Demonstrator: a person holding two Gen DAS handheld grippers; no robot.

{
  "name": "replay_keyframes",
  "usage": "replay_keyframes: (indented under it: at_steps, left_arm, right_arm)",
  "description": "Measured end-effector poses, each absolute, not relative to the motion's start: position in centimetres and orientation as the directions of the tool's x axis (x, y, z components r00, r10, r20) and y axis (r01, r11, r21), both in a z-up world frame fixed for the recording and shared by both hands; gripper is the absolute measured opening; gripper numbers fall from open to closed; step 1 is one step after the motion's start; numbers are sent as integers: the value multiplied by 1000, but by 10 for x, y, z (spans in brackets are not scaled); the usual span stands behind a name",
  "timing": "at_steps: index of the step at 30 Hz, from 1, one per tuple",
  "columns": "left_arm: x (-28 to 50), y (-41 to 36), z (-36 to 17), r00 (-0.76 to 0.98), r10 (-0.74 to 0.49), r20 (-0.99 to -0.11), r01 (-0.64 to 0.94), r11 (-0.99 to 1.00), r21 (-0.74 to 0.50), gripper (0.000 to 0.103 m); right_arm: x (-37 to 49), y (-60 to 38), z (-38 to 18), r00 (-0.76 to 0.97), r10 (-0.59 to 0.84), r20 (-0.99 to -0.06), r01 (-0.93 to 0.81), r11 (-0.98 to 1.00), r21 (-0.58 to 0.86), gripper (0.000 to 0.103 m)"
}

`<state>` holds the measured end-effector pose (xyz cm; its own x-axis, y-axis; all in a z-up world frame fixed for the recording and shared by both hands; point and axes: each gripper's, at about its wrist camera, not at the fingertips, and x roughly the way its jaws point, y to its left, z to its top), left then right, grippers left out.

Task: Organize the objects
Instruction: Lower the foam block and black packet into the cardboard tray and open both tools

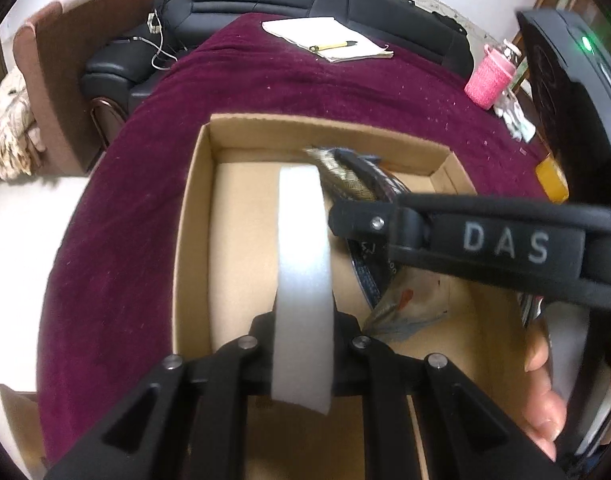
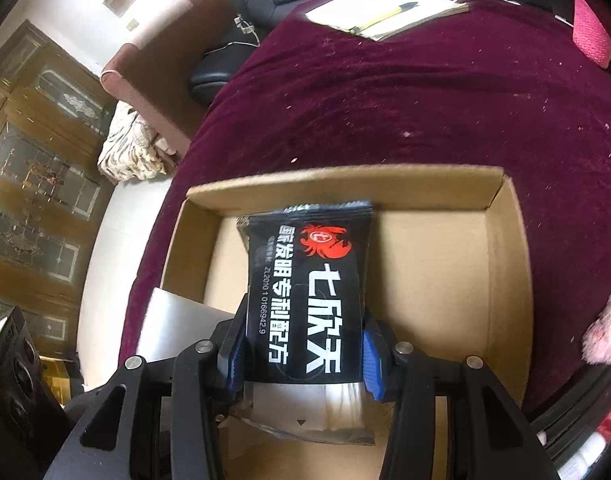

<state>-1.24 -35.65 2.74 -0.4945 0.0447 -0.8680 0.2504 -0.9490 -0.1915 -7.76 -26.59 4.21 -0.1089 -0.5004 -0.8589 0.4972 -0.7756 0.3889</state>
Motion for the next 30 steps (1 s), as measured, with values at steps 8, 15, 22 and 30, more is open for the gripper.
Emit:
replay_keyframes:
  at_steps: [8,15,22,30]
  left_arm:
    - [7,-360,27,-501,18,-865,314,-928,-201,15]
    - [18,-346,27,-494,16,-869,284,-942,-179,30]
    - [18,-349,31,-522,66,-851,265,-935,-235,53]
    - [30,-352,47,-548,90,-832,284,-915,-286,64]
  right_arm:
    - [-68,-280,44,-129,-506,-853,552,-751,362,52]
    - [-62,-287,46,-114,-485,-867,591,-735,333,54]
    - [-46,-275,63,-139,-502,-854,631,-710,314,56]
    - [-34,-253,87,-99,-586,-804,633,-660,404,58]
